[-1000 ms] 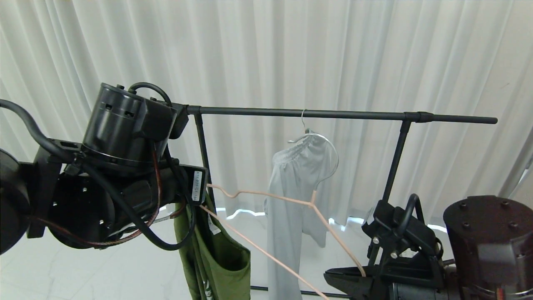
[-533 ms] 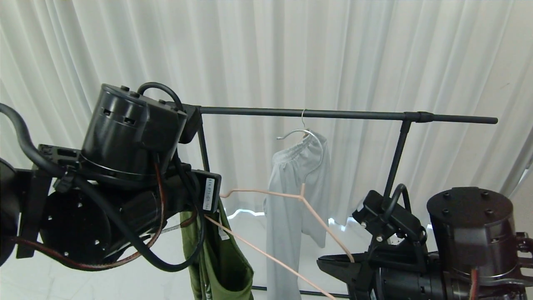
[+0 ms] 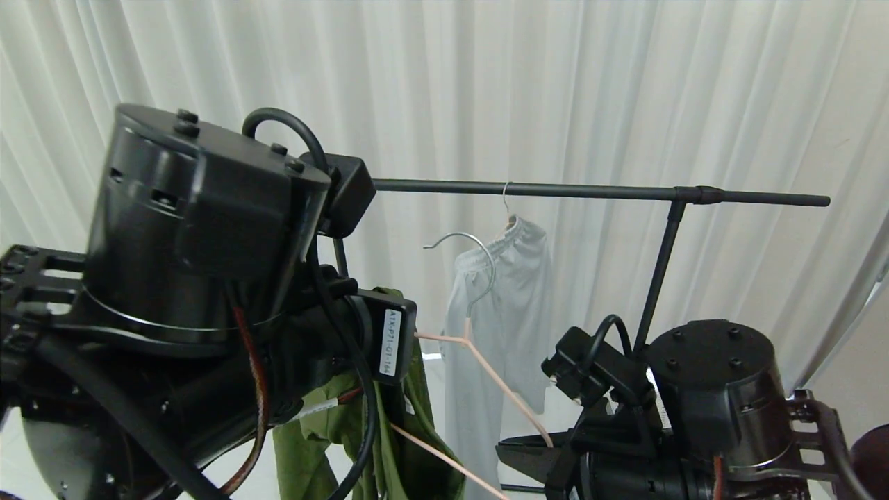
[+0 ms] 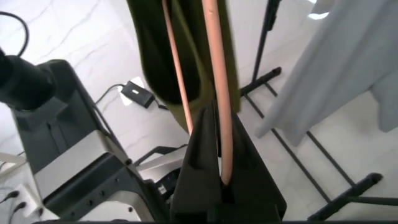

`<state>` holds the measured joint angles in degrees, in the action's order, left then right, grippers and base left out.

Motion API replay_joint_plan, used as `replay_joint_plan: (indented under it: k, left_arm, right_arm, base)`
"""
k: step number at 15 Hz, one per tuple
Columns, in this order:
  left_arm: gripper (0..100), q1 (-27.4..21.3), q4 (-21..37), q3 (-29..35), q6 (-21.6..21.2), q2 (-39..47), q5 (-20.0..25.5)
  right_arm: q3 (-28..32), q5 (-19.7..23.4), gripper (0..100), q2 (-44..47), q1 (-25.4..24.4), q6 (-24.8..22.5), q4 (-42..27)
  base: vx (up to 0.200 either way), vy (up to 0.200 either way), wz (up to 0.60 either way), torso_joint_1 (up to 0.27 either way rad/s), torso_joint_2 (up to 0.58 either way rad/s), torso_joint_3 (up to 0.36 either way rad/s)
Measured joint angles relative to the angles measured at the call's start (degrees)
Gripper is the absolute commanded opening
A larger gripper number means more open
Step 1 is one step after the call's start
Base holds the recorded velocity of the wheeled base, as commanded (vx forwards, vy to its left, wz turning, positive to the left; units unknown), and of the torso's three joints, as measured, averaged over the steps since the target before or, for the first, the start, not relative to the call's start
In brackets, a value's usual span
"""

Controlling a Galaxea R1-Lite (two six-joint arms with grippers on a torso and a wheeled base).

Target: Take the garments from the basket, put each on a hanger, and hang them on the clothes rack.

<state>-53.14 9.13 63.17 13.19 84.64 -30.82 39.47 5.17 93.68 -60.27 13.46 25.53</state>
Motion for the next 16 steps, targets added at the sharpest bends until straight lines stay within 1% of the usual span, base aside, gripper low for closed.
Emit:
replay_joint_plan:
  k: [3, 8, 10, 12, 16]
  left_arm:
    - [0, -1.4, 0.0, 1.7, 0.0, -0.4, 2.0]
    - [0, -3.3, 0.0, 2.0, 0.0, -1.4, 2.6]
    - [0, -4.3, 0.0, 0.8, 0.1, -2.0, 2.8]
    - [0, -4.4, 0.0, -1.4, 0.1, -3.1, 2.8]
    - [0, -4.4, 0.0, -3.7, 0.1, -4.5, 2.8]
  right_arm:
    - [0.4, -0.1, 0, 1.8, -1.4, 0.6, 3.5]
    - [1.9, -0.2, 0, 3.0, -1.7, 3.0, 3.9]
    - [2.0, -0.4, 0, 2.9, -1.6, 3.1, 3.9]
    - [2.0, -1.3, 0, 2.3, -1.1, 3.1, 3.9]
    - [2.2, -1.5, 0, 0.9, 0.4, 3.1, 4.1]
  base:
    - [0.000, 0.000, 0.00, 0.000, 0.00, 0.000]
    - [0.000, 0.000, 0.00, 0.000, 0.00, 0.000]
    - [0.000, 0.000, 0.00, 0.000, 0.00, 0.000]
    - [0.000, 0.000, 0.00, 0.000, 0.00, 0.000]
    - [0.000, 0.000, 0.00, 0.000, 0.00, 0.000]
